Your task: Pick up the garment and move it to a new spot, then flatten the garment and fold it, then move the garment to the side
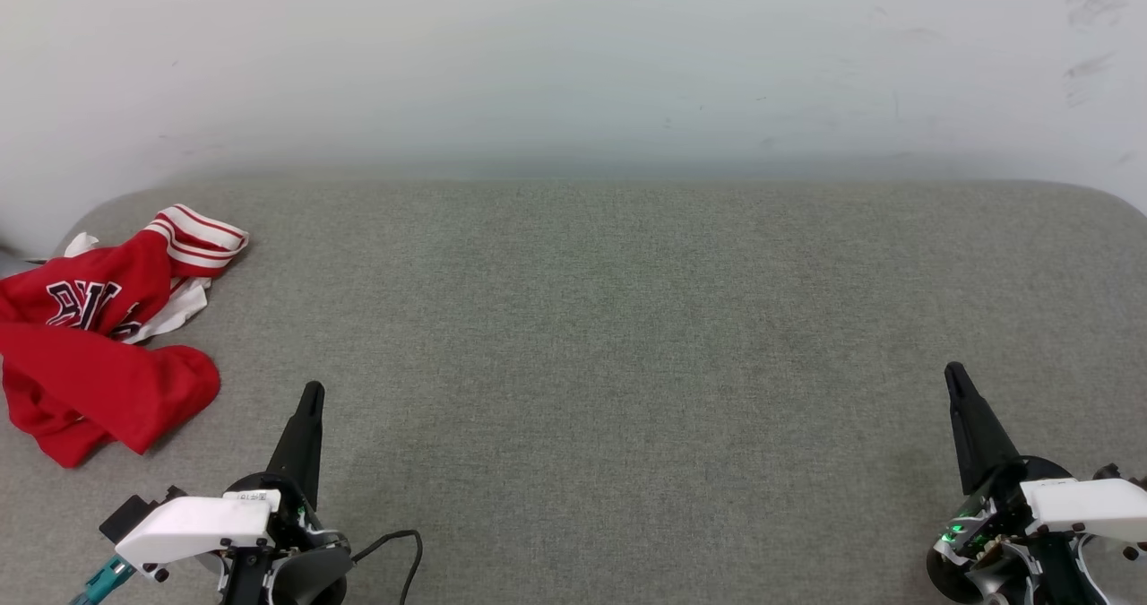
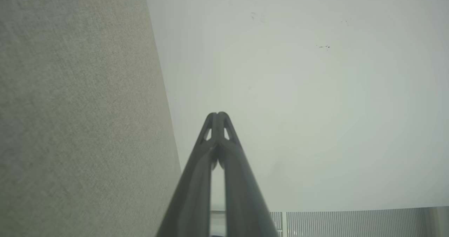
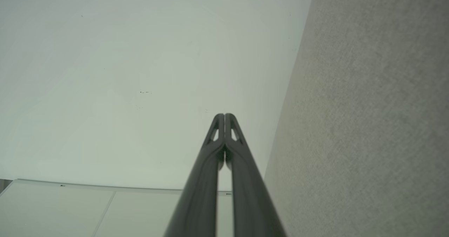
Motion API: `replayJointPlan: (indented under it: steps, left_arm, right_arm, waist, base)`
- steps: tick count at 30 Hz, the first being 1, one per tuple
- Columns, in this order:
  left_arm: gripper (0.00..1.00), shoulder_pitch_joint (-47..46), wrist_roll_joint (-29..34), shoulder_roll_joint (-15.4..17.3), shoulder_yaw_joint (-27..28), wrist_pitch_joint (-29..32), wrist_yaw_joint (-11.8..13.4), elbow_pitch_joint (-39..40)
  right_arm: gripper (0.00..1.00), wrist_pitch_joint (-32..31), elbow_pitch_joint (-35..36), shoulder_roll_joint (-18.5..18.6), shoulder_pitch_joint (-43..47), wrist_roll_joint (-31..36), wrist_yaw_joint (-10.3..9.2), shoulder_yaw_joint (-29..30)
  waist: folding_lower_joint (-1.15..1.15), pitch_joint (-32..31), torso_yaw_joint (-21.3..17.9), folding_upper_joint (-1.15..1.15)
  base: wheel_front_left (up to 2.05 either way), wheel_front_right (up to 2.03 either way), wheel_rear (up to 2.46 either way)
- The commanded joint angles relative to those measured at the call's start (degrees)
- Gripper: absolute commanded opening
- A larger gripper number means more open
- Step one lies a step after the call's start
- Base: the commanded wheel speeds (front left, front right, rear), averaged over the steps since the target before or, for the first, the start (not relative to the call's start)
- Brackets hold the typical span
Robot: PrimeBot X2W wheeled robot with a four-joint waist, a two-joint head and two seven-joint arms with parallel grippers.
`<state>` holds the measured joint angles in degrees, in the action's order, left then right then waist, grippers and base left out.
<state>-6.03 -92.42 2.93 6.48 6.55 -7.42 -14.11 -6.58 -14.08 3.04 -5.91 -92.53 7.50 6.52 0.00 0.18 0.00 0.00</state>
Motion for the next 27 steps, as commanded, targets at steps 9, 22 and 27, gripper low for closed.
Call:
replayJointPlan:
  steps: [9, 22, 27]
  left_arm:
    - [0.0, -0.48, 0.07, -0.06, 0.17, 0.13, -0.26, 0.01]
    - [0.0, -0.48, 0.07, -0.06, 0.17, 0.13, -0.26, 0.01]
    - [0.0, -0.48, 0.06, -0.06, 0.16, 0.13, -0.26, 0.01]
  right_arm:
    - [0.0, -0.06, -0.06, -0.25, -0.67, 0.3, -0.02, 0.05]
    - [0.0, -0.05, -0.05, -0.25, -0.67, 0.29, -0.02, 0.03]
    - [0.0, -0.05, -0.05, -0.25, -0.67, 0.29, -0.02, 0.03]
  waist:
    - [0.0, 0.0, 0.0, 0.0]
    - [0.0, 0.0, 0.0, 0.0]
    - [0.0, 0.0, 0.0, 0.0]
  base:
    - [0.0, 0.0, 0.0]
    - [0.0, 0.0, 0.0]
    - [0.0, 0.0, 0.0]
